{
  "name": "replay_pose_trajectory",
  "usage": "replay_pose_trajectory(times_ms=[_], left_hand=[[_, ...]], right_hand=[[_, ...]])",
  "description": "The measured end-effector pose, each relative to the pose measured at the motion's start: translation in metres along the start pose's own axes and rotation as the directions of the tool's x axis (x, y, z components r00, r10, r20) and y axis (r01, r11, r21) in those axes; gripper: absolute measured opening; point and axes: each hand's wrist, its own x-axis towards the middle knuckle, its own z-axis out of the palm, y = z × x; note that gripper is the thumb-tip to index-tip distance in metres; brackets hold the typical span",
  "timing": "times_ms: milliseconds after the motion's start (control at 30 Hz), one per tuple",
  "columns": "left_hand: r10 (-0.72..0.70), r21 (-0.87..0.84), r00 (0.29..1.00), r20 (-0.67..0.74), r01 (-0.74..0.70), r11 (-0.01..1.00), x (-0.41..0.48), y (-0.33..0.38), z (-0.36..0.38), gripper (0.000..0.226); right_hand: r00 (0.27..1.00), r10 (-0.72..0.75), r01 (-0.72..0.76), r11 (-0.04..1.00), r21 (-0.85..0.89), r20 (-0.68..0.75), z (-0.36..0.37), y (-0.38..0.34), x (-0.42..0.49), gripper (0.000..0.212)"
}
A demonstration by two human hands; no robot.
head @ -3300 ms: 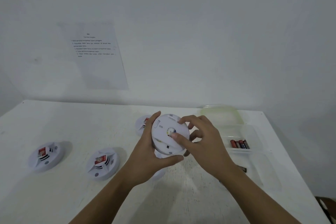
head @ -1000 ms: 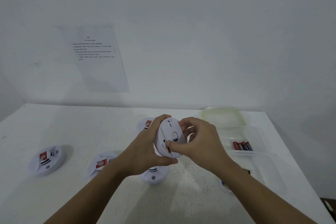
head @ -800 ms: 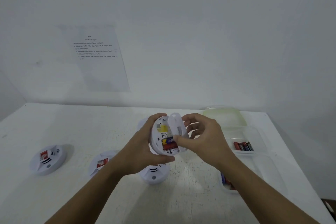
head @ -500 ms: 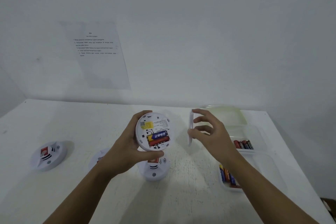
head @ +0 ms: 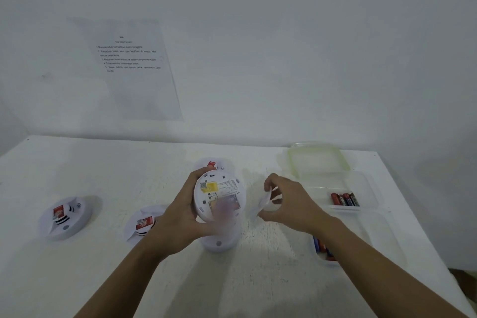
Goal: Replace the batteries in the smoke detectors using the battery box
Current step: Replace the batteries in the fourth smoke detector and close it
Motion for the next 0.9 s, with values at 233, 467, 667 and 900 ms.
replay_pose_trajectory(times_ms=[233,467,667,900], left_hand=[[-0.031,-0.032,0.999,0.018,0.032,0.999,-0.001,-0.006,0.007,0.099],[0.013,-0.027,0.998,0.062,-0.011,1.0,0.005,0.001,0.014,0.1],[0.074,-0.017,0.995,0.065,-0.074,0.997,0.011,0.017,0.019,0.096],[0.145,0.039,0.989,0.005,-0.145,0.989,0.018,0.036,0.024,0.097]], right_hand=[[0.994,-0.053,0.089,0.913,-0.397,0.1,0.006,0.008,-0.014,0.032],[0.996,-0.078,0.066,0.97,-0.236,-0.043,0.0,0.003,-0.027,0.014],[0.963,-0.097,0.175,0.934,0.312,-0.251,-0.02,-0.04,-0.043,0.003],[0.94,-0.14,0.234,0.927,0.292,-0.31,-0.026,-0.058,-0.049,0.009]])
